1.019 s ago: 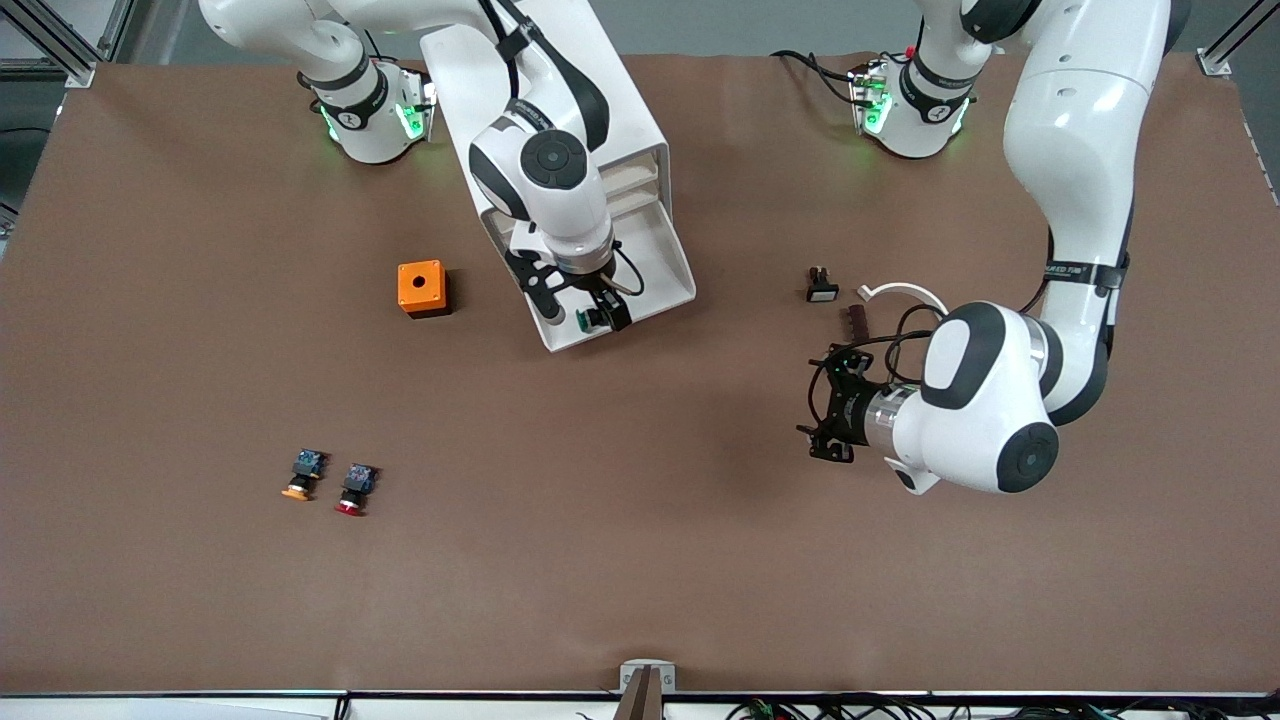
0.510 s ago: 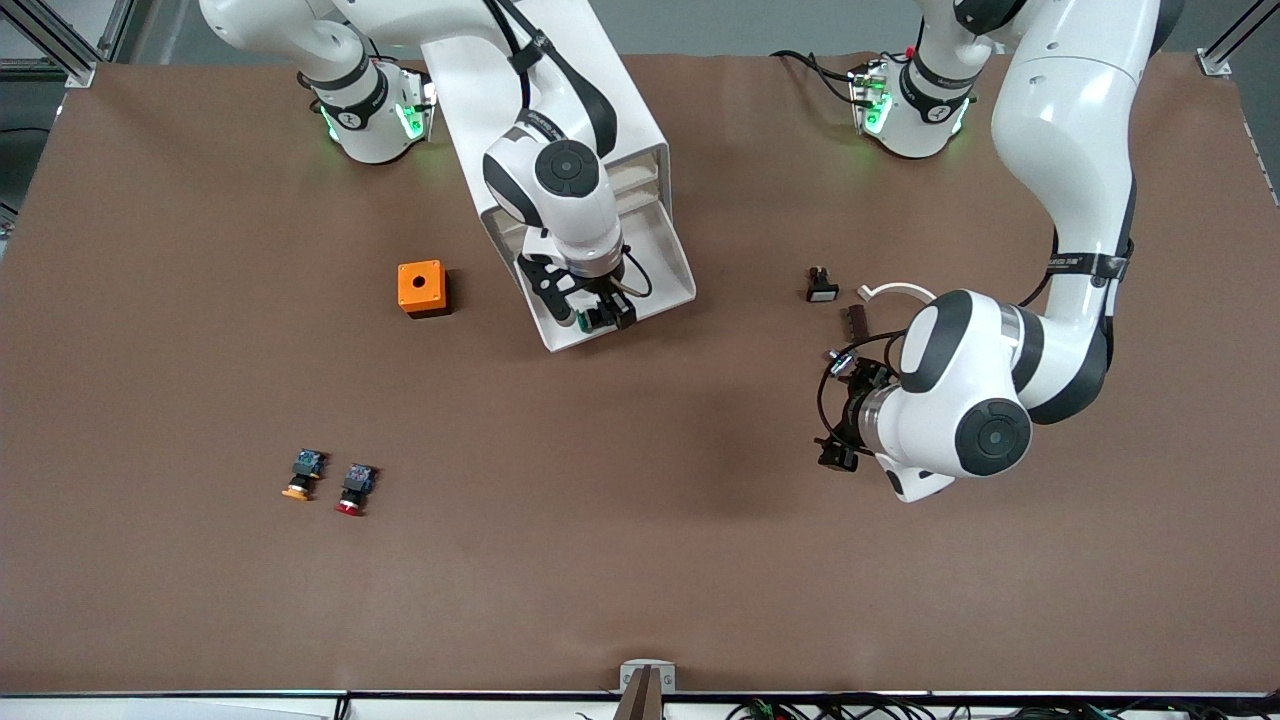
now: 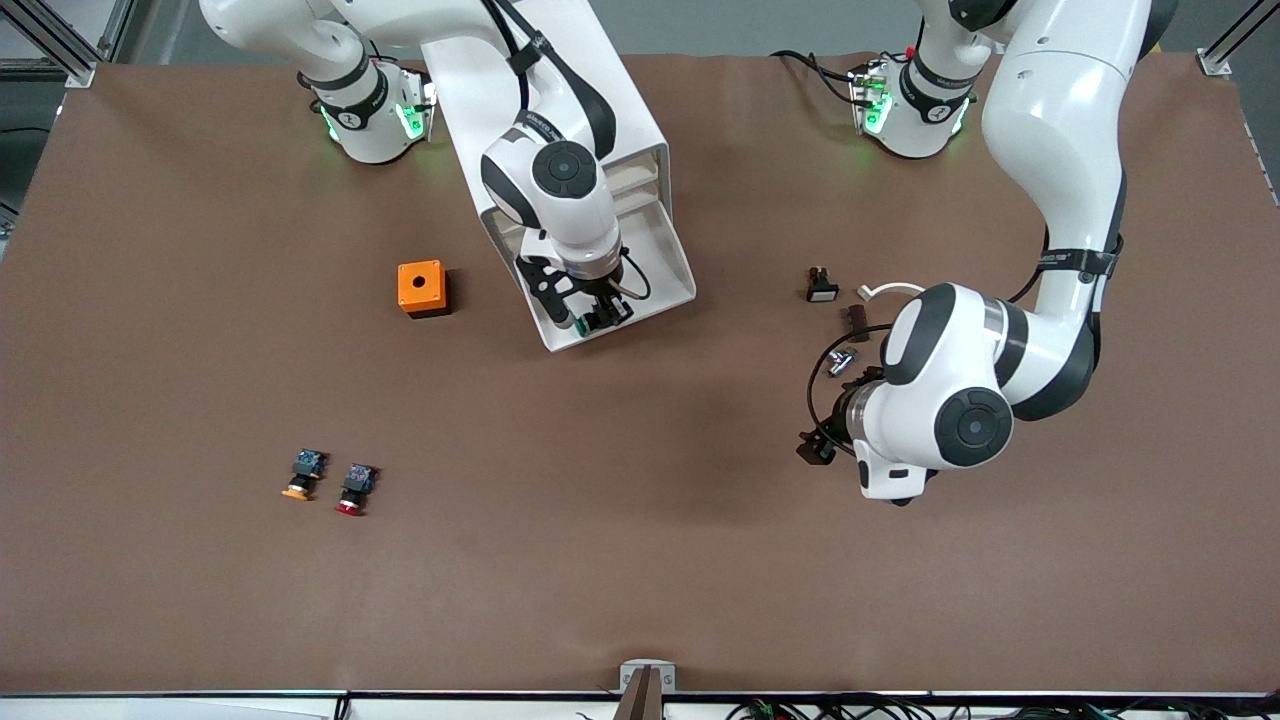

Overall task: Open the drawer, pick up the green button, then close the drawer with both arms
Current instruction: 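Lift the green button out with the right gripper while the left gripper releases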

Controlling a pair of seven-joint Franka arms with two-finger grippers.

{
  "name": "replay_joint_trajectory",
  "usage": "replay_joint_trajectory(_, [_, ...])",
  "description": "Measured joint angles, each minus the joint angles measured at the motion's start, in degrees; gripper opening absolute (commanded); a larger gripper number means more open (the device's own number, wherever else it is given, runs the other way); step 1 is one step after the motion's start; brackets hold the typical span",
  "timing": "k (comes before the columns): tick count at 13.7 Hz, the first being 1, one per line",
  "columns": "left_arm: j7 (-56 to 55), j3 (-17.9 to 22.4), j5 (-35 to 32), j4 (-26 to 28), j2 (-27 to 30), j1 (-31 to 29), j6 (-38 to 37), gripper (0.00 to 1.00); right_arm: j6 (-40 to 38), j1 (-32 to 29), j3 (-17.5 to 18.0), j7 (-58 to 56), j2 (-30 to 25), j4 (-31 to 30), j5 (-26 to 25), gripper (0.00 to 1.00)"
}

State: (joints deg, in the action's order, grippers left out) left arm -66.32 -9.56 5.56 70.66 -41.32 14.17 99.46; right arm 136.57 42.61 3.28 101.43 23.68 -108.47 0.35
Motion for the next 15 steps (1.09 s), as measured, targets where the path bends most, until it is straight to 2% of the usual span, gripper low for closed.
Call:
replay_joint_trajectory(3, [6.3,-0.1,0.0,0.0,0.0,1.2,0.7,0.99,-6.8,-3.2,-0.6,-9.5,-2.2,3.7,0.0,0.02])
replay_joint_trajectory(6, [12.7,-0.3,0.0,0.2,0.0,1.5,1.8,1.0,-14.0,-8.4,-0.8,-25.3,-4.4,7.4,0.1,0.02])
replay_joint_trajectory(12, [13.5,-0.7,-0.1,2.6,-0.4,6.3,7.1,1.0,-16.1,-22.0,-1.0,-62.7,-4.1,8.2,0.3,0.02])
replay_joint_trajectory(15, [13.5,-0.7,-0.2,3.9,-0.6,9.0,7.5,1.0,-14.2,-27.5,-1.0,-76.1,-2.8,8.2,0.4,0.02])
